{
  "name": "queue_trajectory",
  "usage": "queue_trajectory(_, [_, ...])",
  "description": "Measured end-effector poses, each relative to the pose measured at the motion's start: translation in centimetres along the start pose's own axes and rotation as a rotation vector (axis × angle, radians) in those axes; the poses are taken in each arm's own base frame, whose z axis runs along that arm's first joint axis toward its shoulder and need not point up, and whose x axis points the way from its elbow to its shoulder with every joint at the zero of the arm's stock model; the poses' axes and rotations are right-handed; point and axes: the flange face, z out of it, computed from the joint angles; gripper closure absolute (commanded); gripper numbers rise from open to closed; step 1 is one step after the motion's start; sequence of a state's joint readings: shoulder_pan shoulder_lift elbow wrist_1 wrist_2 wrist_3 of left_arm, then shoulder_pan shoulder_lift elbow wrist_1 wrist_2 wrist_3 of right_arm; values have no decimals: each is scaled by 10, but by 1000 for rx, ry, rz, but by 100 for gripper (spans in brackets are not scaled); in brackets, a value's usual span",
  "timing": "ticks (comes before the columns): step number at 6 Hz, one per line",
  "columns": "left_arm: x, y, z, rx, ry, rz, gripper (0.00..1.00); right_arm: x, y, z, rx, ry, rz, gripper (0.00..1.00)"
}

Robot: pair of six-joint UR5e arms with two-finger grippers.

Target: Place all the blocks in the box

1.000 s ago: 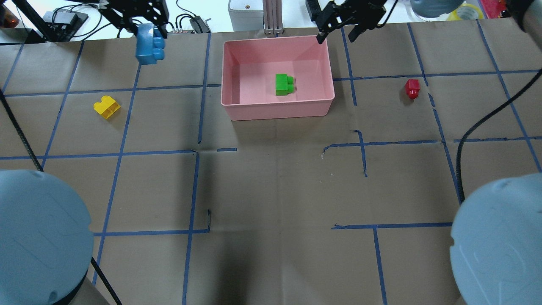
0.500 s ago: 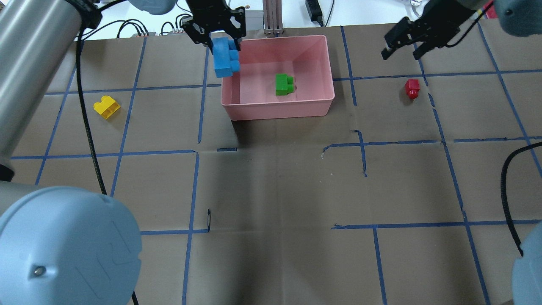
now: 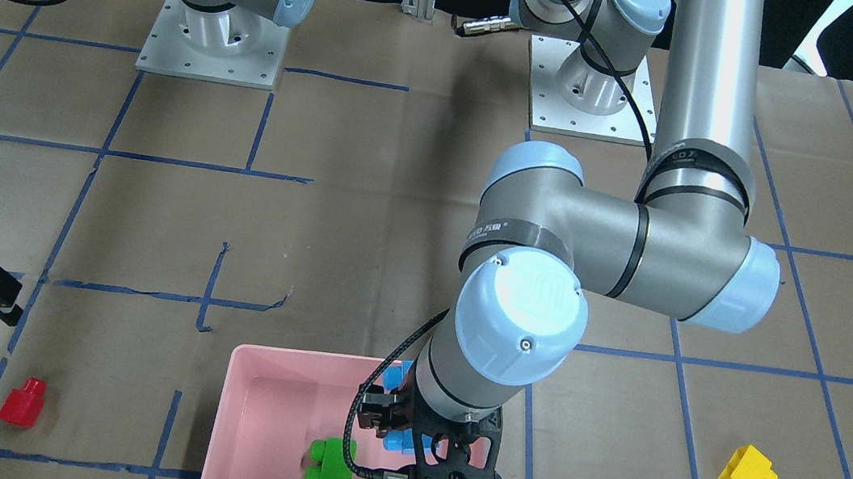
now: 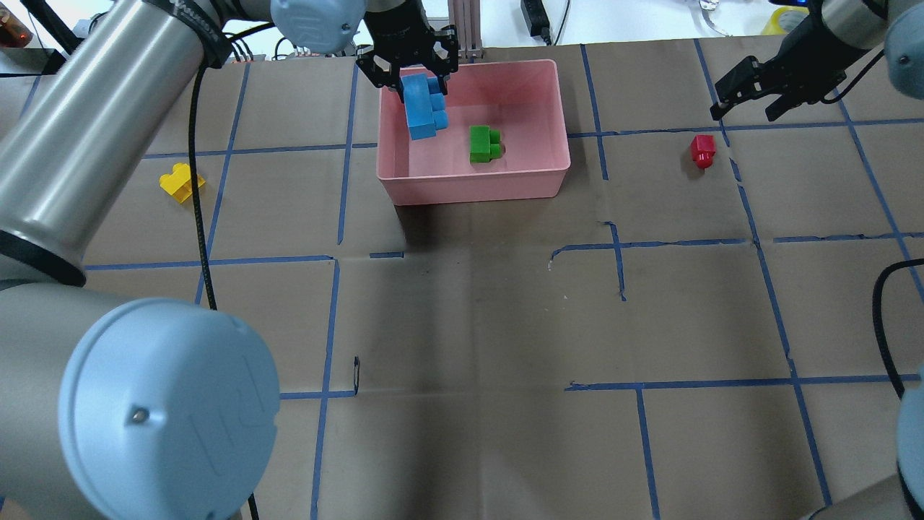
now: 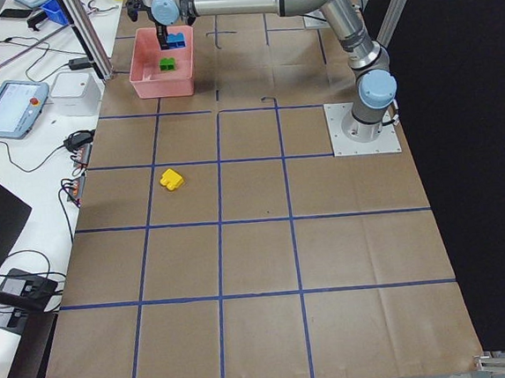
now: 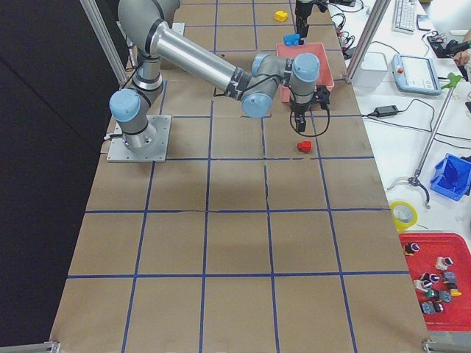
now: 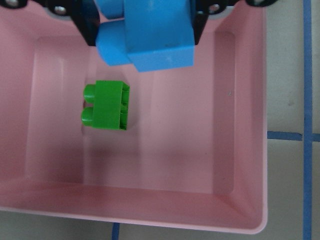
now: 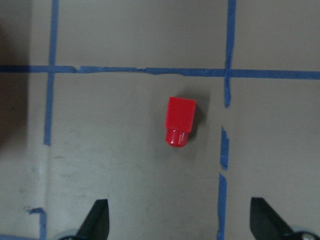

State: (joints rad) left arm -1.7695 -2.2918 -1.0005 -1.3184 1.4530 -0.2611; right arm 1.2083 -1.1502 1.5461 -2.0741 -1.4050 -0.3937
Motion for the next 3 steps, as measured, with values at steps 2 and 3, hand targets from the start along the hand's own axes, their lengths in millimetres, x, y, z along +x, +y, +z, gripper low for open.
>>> queue_trajectory(2, [-3, -11, 32, 16, -10, 17, 73, 18, -9, 63, 1, 52, 70, 4])
queue_trajectory(3, [-5, -10, 40, 12, -26, 32, 14, 14, -12, 87, -2, 55, 91, 4])
